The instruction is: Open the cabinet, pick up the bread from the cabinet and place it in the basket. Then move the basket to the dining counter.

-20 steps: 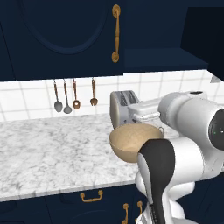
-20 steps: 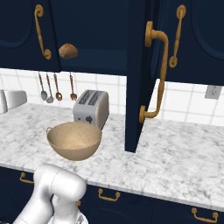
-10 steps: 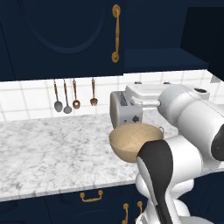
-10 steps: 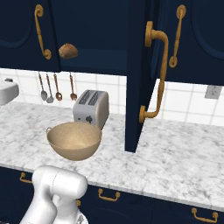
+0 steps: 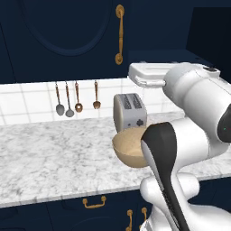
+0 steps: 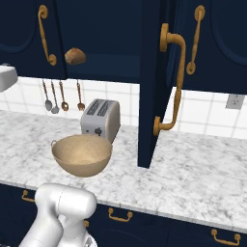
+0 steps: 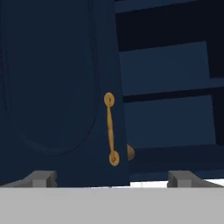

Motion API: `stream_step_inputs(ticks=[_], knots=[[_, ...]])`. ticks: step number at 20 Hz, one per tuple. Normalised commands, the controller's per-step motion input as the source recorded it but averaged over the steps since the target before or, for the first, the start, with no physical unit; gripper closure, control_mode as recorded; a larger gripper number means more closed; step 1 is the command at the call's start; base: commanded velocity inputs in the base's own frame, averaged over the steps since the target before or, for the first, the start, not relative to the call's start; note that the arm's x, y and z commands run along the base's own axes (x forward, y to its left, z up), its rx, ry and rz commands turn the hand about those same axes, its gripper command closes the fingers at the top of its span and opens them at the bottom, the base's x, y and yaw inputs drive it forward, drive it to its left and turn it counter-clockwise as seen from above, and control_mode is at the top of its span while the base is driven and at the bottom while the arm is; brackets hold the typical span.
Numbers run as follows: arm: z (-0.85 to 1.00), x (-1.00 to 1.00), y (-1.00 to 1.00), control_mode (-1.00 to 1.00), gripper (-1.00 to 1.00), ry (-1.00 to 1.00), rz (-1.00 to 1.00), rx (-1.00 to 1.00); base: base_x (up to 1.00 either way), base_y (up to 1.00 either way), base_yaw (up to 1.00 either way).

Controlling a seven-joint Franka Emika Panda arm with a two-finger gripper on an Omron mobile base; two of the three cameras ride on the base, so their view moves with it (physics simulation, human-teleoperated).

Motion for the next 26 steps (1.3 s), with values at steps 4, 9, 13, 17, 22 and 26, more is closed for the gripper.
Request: stream_step_inputs(ticks=[4,9,13,17,22,26], knots=[[0.2,0.07,0.0,-1.0,-1.0,-0.05,-0.01,-0.04,0.0,0.0,0.0],[0.07,0.37,0.0,-1.0,-1.0,0.13,0.0,-0.02,0.0,0.0,0.0],[0.0,0.85,-0.01,-1.0,-1.0,0.44,0.0,-0.04,0.0,0.0,0.0],[0.0,0.64,0.0,-1.0,-1.0,0.19,0.0,-0.01,0.0,0.0,0.0],[0.0,0.46,0.0,-1.0,-1.0,0.12,0.0,0.0,0.0,0.0,0.0],[-0.07,0.28,0.0,-1.0,-1.0,0.0,0.0,0.0,0.0,0.0,0.0]])
